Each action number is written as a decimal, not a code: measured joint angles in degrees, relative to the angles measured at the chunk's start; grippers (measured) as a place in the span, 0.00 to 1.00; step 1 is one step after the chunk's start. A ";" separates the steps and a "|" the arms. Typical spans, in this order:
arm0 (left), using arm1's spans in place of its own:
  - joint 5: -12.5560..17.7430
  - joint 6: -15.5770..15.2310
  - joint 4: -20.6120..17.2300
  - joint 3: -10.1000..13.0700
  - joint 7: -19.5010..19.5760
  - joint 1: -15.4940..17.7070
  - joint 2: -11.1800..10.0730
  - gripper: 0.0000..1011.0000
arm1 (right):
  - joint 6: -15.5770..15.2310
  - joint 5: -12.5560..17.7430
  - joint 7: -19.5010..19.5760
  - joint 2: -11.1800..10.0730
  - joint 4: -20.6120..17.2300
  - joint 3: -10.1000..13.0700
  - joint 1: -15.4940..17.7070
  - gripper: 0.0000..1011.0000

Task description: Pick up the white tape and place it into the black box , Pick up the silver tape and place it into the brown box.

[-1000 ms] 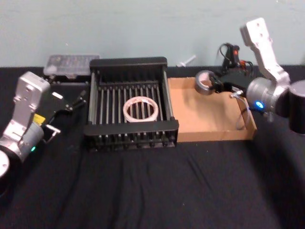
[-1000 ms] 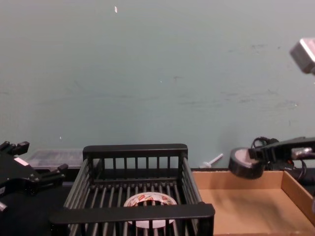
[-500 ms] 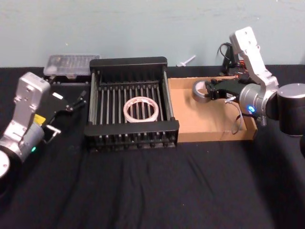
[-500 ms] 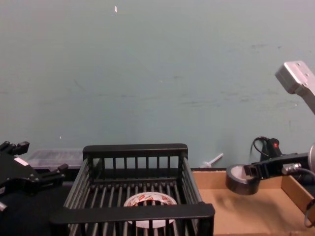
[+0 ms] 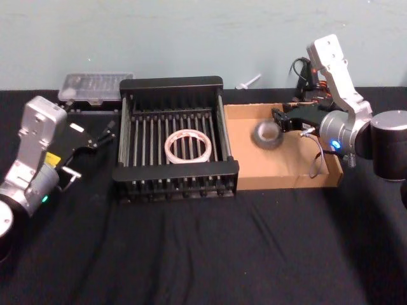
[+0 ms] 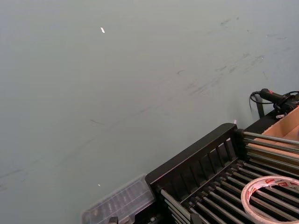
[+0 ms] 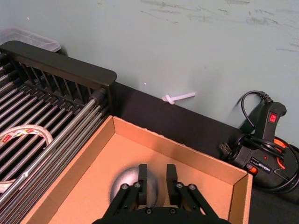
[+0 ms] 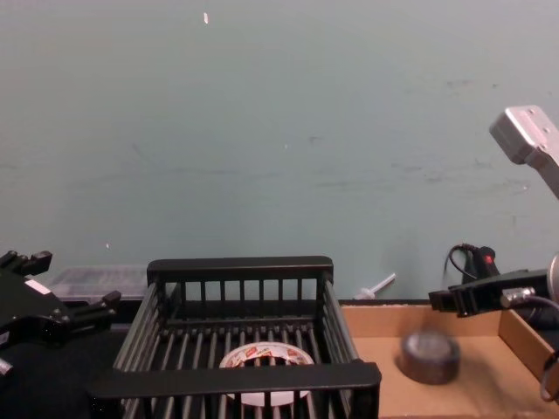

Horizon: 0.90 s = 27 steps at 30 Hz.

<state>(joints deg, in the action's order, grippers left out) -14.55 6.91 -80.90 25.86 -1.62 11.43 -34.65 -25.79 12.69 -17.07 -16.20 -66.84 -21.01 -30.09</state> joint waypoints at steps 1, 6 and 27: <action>0.00 0.00 0.00 0.00 0.00 0.00 0.00 0.99 | 0.00 0.02 0.01 -0.01 -0.02 0.01 0.01 0.27; 0.00 0.00 0.00 0.00 0.00 0.00 0.00 0.99 | -0.01 0.08 0.01 -0.03 -0.06 0.03 0.03 0.41; 0.00 0.00 0.00 0.00 0.00 0.00 0.00 0.99 | -0.05 0.18 0.01 -0.07 -0.15 0.04 0.07 0.99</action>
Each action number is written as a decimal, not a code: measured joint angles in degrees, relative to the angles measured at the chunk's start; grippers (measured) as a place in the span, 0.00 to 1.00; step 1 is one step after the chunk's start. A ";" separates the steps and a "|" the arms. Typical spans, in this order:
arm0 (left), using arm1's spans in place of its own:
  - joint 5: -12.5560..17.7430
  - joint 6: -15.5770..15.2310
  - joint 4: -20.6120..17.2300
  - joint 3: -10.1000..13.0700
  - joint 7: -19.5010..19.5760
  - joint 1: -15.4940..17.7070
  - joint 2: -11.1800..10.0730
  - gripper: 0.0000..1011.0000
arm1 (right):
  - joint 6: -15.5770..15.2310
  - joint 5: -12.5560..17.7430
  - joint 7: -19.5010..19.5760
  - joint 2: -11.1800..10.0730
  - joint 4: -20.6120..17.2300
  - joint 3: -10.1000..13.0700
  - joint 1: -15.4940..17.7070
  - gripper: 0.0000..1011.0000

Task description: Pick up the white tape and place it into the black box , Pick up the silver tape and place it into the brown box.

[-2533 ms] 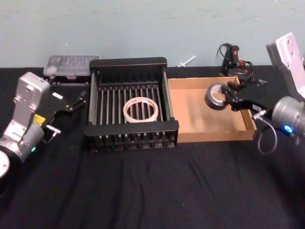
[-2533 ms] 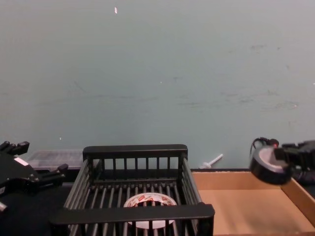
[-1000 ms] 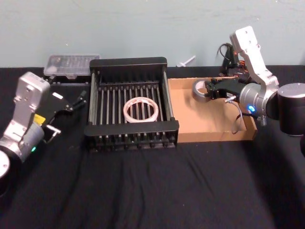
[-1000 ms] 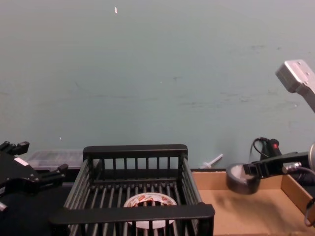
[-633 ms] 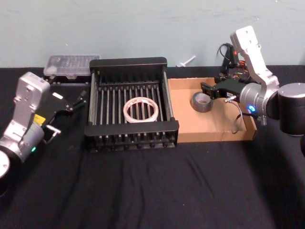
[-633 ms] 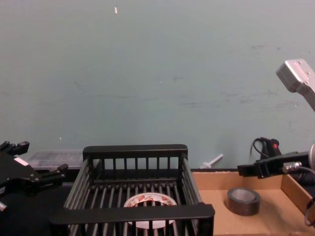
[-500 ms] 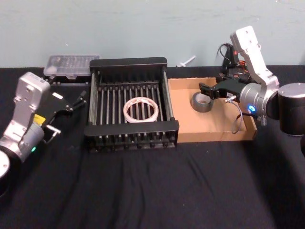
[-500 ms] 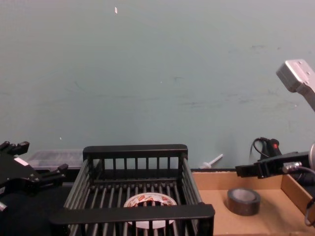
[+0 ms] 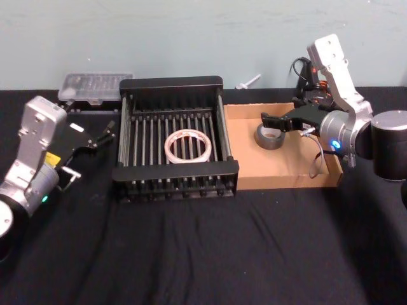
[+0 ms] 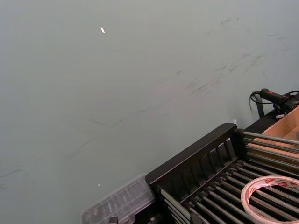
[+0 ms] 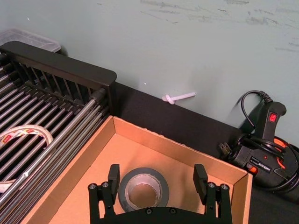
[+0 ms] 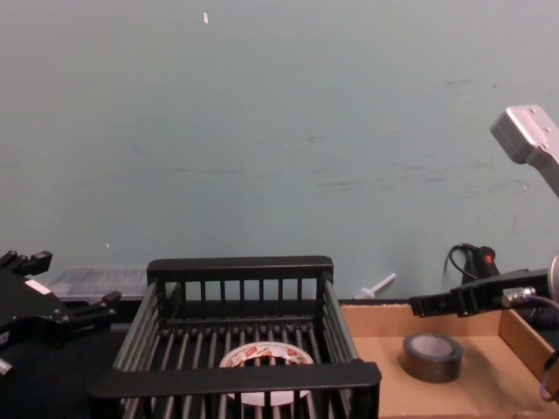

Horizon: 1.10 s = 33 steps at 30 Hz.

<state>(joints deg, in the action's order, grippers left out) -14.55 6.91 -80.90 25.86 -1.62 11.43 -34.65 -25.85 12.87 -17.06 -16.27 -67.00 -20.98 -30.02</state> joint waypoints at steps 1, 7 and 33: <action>0.00 0.00 0.00 0.00 0.00 0.00 0.00 0.99 | 0.00 0.00 0.00 0.00 0.00 0.00 0.00 0.99; 0.00 0.00 0.00 0.00 0.00 0.00 0.00 0.99 | 0.00 0.00 0.00 0.00 0.00 0.00 0.00 0.99; 0.00 0.00 0.00 0.00 0.00 0.00 0.00 0.99 | 14.66 -2.82 4.33 -1.65 -15.46 7.30 14.67 0.99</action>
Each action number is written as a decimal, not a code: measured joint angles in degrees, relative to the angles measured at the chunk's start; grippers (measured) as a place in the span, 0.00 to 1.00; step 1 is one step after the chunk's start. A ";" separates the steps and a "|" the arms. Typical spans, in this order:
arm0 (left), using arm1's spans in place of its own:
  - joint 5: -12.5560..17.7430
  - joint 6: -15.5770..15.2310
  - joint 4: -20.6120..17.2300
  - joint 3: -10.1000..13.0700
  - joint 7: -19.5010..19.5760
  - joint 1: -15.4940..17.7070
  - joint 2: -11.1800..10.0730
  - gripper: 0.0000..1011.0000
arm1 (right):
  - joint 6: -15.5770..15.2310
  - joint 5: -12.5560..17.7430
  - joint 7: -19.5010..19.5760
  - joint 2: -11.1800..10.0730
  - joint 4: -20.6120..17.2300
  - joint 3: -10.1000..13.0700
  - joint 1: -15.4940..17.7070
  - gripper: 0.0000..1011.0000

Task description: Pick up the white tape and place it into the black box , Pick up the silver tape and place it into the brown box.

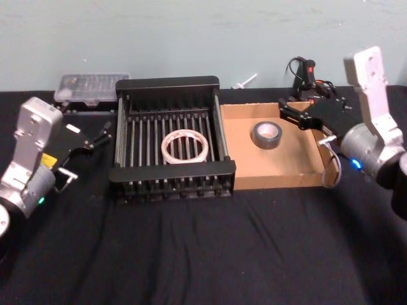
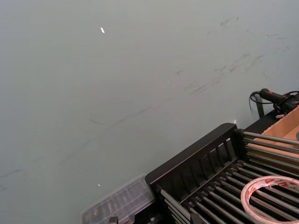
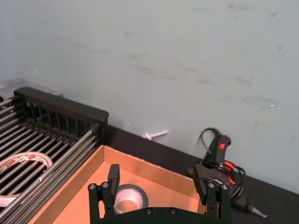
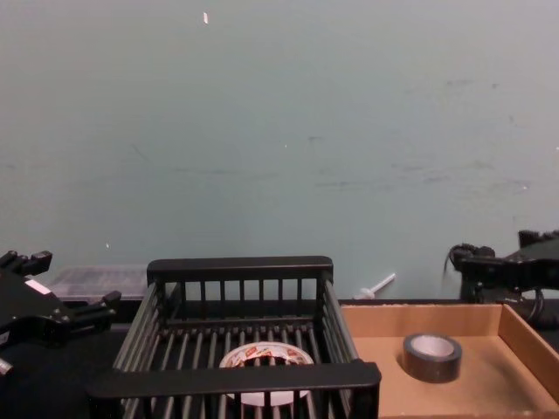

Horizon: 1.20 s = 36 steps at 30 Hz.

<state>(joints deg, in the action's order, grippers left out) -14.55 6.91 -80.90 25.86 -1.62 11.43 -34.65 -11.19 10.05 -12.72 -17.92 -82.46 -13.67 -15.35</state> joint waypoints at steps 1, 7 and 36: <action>0.00 0.00 0.00 0.00 0.00 0.00 0.00 0.99 | 0.81 -0.09 0.13 0.01 -0.33 0.26 0.53 0.99; 0.00 0.00 0.00 0.00 0.00 0.00 0.00 0.99 | 6.84 -1.63 1.33 0.38 -1.87 1.56 4.20 0.99; 0.00 0.00 0.00 0.00 0.00 0.00 0.00 0.99 | 8.76 -2.99 1.69 1.58 -1.64 2.74 6.33 0.99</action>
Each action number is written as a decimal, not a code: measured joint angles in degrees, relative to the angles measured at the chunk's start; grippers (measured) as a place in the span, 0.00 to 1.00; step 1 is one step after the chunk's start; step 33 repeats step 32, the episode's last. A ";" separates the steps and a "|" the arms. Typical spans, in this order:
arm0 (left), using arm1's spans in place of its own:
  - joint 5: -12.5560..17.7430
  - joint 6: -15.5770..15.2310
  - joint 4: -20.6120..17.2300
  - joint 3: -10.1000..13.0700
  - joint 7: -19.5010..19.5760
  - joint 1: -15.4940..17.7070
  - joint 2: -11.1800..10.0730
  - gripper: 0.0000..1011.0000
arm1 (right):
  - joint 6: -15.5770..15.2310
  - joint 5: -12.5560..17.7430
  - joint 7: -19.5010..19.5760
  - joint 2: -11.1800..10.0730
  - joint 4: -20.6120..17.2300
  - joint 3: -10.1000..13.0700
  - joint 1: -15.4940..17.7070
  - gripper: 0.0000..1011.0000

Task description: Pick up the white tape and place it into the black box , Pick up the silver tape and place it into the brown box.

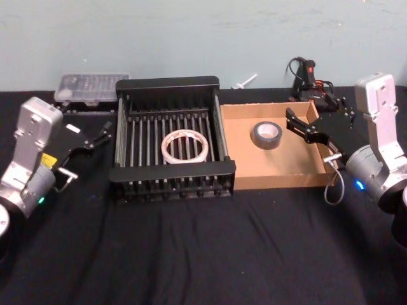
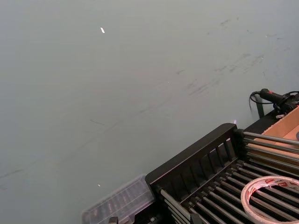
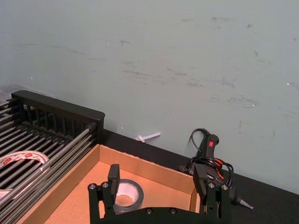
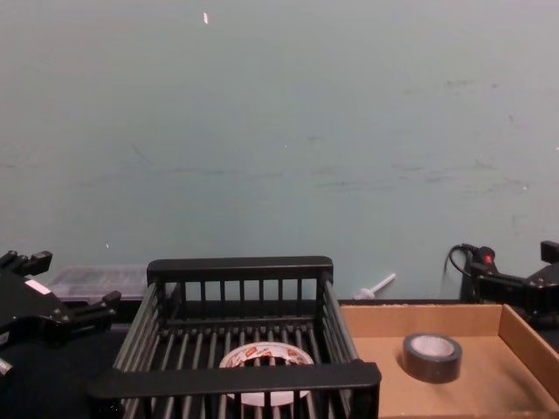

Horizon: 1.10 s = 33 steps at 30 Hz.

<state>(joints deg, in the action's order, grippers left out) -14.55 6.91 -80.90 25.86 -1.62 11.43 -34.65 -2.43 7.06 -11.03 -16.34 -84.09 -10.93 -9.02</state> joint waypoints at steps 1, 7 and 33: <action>0.00 0.00 0.00 0.00 0.00 0.00 0.00 0.99 | 0.00 0.00 0.00 0.00 0.00 -0.01 0.00 0.99; 0.00 0.00 0.00 0.00 0.00 0.00 0.00 0.99 | 0.00 0.03 -0.04 -0.04 -0.04 -0.04 -0.04 0.99; 0.00 0.00 0.00 0.00 0.00 0.00 0.00 0.99 | 0.00 0.12 -0.04 -0.07 -0.05 -0.04 -0.05 0.99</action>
